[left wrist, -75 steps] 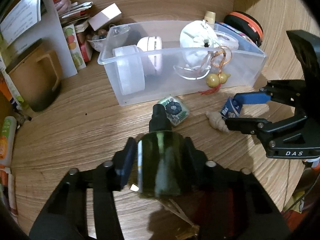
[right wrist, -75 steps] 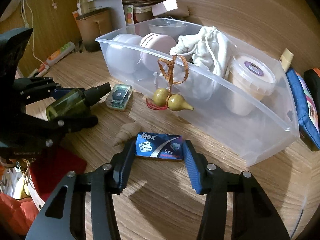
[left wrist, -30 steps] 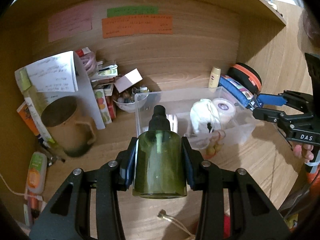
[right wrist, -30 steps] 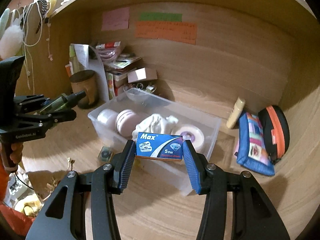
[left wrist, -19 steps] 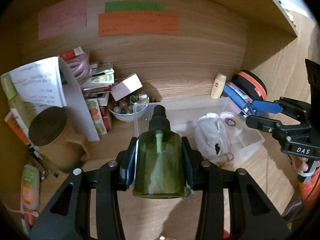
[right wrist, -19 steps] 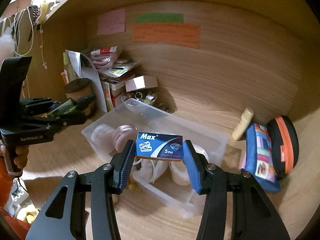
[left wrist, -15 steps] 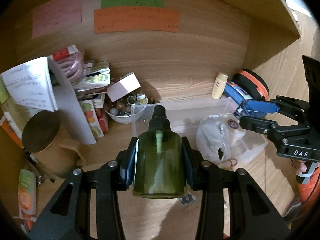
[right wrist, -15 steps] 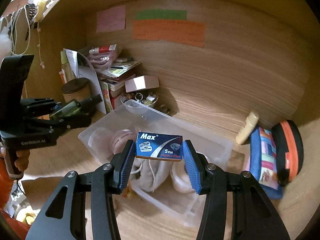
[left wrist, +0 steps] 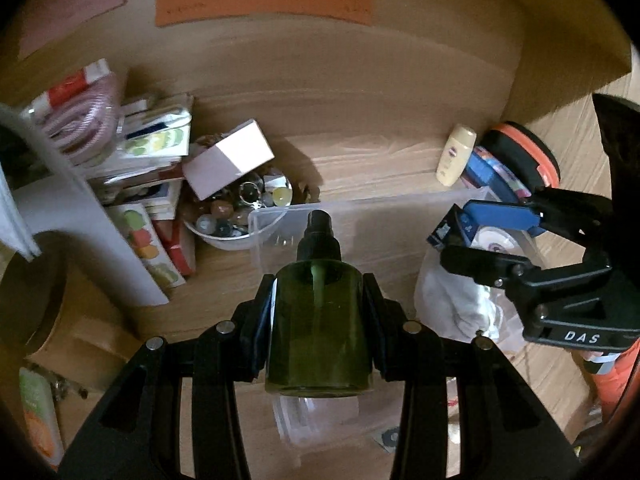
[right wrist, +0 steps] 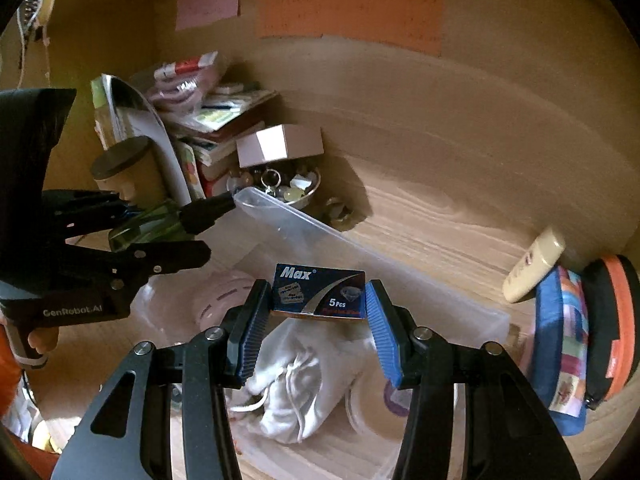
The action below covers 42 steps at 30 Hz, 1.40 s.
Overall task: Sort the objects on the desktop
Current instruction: 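Carry the bottle and blade pack over the clear box and open both tools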
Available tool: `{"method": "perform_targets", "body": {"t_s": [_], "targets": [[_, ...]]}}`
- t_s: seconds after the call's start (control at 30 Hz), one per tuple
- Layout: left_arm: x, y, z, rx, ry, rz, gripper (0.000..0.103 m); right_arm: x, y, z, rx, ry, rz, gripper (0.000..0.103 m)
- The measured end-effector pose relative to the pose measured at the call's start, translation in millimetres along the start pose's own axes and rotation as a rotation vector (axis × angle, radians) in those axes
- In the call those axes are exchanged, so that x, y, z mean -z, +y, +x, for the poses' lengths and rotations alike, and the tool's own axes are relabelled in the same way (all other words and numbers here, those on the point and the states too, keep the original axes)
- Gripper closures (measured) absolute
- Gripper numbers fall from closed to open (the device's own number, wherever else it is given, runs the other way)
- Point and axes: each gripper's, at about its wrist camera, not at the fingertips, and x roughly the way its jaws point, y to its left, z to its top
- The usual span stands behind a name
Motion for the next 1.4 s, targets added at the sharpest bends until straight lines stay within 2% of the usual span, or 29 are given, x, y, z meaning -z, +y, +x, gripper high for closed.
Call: {"method": "perform_targets", "body": {"t_s": [0.3, 0.9, 1.1, 1.23, 1.4], "targets": [[-3.6, -7.7, 26.9, -0.003, 0.060, 0.048, 0.062, -3.6, 0.0, 24.2, 0.006, 0.075, -0.033, 0.058], [-3.7, -12.5, 33.1, 0.000, 0.058, 0.050, 0.062, -1.2, 5.0, 53.5, 0.023, 0.199, -0.091, 0.058], [-4.2, -14.5, 32.9, -0.016, 0.060, 0.061, 0.057, 0.4, 8.7, 54.0, 0.049, 0.210, -0.110, 0.058], [-1.6, -17.7, 28.3, -0.036, 0.055, 0.077, 0.055, 1.3, 5.1, 49.7, 0.062, 0.198, -0.089, 0.054], [0.1, -16.7, 17.3, -0.053, 0.029, 0.072, 0.042, 3.1, 0.4, 39.7, 0.066, 0.178, -0.063, 0.047]]}}
